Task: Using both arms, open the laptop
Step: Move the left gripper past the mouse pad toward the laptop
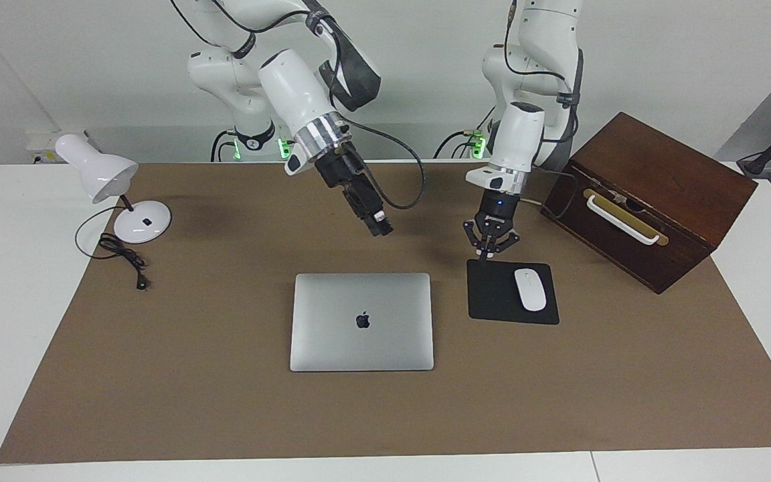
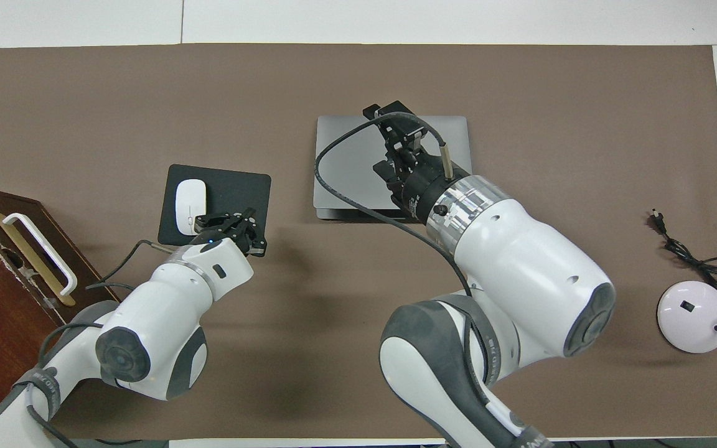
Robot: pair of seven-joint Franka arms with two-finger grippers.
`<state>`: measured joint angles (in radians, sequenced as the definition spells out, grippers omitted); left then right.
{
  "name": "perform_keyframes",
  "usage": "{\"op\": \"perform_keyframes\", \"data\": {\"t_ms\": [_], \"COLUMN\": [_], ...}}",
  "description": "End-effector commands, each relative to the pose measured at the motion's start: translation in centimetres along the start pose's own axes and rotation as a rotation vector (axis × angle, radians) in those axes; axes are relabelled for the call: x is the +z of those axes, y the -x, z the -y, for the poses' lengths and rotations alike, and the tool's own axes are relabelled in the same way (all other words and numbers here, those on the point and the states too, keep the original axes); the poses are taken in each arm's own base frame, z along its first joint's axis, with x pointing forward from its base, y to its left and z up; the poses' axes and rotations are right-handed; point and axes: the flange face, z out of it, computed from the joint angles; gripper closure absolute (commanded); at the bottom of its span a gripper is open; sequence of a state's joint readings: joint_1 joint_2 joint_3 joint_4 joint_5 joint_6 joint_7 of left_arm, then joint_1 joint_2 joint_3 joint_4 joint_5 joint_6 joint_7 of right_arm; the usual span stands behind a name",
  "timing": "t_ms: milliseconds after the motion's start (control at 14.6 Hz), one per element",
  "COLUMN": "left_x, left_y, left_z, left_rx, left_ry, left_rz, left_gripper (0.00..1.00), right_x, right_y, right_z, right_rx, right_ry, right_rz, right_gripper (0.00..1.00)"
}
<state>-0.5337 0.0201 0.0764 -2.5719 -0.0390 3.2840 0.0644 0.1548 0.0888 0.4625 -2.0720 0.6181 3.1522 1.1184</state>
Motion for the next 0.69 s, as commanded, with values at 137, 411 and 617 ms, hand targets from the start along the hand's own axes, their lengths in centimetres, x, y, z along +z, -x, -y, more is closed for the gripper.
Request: {"op": "perform_keyframes", "data": {"t_ms": [137, 411, 617], "left_x": [3.4, 4.7, 5.2], "left_y": [3.5, 4.0, 3.6], "left_z": [-4.4, -7.4, -8.5], "left_rx": [0.119, 0.173, 0.184], "left_ry": [0.036, 0.073, 0.085], "left_rz": [-0.057, -0.041, -0.046], "left_gripper": [1.0, 1.0, 1.0], "right_x": [1.8, 2.3, 2.1], "right_y": [2.1, 2.9, 1.4], "right_z": [-3.0, -4.1, -5.0], "right_rx": [0.023, 0.069, 0.145], "right_ry": [-0.017, -0.02, -0.003], "right_rz": [-0.003, -0.004, -0.028], "right_gripper": [0.0, 0.0, 0.0]}}
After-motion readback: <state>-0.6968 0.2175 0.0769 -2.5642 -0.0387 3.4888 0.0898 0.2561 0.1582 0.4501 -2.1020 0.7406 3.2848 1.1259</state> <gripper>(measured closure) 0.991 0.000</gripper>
